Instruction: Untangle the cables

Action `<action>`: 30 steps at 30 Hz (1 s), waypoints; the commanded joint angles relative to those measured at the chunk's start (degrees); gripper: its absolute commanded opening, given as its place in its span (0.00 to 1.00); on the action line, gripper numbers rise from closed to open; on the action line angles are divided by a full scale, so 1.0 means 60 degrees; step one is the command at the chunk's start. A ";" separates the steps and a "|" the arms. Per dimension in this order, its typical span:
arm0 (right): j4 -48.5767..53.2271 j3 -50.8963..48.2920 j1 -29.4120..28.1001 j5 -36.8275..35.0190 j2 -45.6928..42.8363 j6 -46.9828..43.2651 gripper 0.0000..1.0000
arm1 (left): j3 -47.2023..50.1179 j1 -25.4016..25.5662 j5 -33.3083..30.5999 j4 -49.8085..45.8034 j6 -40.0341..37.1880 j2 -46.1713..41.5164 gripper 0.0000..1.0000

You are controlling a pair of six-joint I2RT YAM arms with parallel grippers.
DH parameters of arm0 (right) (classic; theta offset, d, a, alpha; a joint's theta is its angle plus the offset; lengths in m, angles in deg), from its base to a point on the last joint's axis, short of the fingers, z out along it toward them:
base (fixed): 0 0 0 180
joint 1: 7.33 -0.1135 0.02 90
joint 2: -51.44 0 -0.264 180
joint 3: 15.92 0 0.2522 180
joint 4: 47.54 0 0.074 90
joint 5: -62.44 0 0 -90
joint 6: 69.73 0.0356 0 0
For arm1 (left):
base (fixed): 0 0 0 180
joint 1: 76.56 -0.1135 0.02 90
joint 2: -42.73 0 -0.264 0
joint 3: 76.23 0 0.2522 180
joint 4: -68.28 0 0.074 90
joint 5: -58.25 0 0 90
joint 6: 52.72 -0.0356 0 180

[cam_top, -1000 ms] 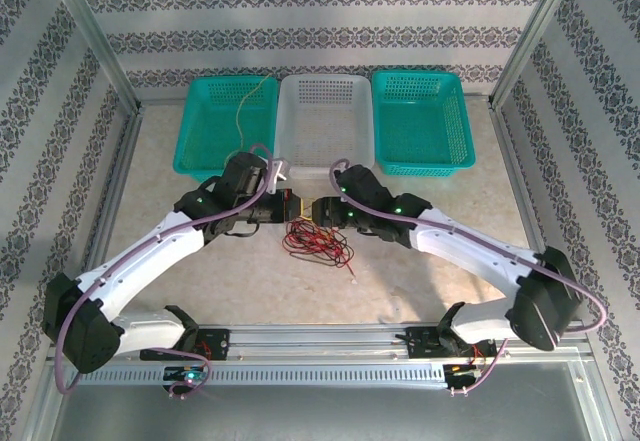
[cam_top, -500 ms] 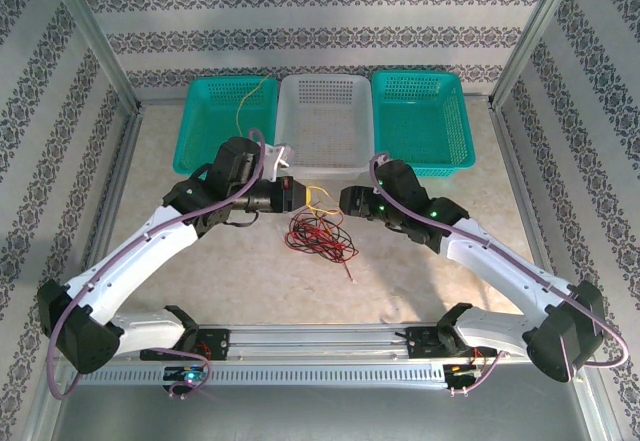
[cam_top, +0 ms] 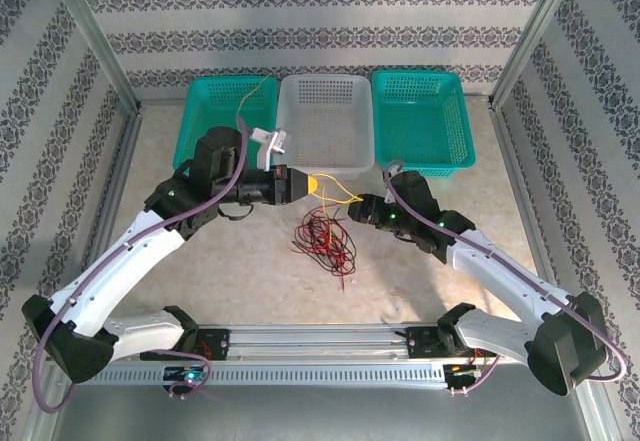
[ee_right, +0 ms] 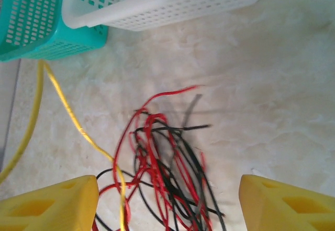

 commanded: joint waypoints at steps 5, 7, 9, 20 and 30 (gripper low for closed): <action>-0.2950 -0.1147 0.0161 0.1549 0.0069 0.1207 0.70 | -0.0499 0.0021 0.0574 0.0929 0.0380 -0.0290 0.00; -0.3590 -0.1429 0.0125 0.1566 0.0177 0.1418 0.69 | -0.0501 0.0021 0.0647 0.1153 0.0525 -0.0333 0.00; -0.4031 -0.1622 0.0124 0.1509 0.0317 0.1575 0.68 | -0.0497 0.0021 0.0707 0.1326 0.0652 -0.0350 0.00; -0.4801 -0.1991 0.0293 0.0839 0.1440 0.1789 0.20 | -0.0864 -0.0279 0.0476 0.0595 0.0292 -0.0669 0.00; -0.3860 -0.3645 0.2131 0.0651 -0.1230 0.1976 0.00 | -0.3229 -0.1384 -0.6344 -0.5549 -0.3265 -0.1058 0.00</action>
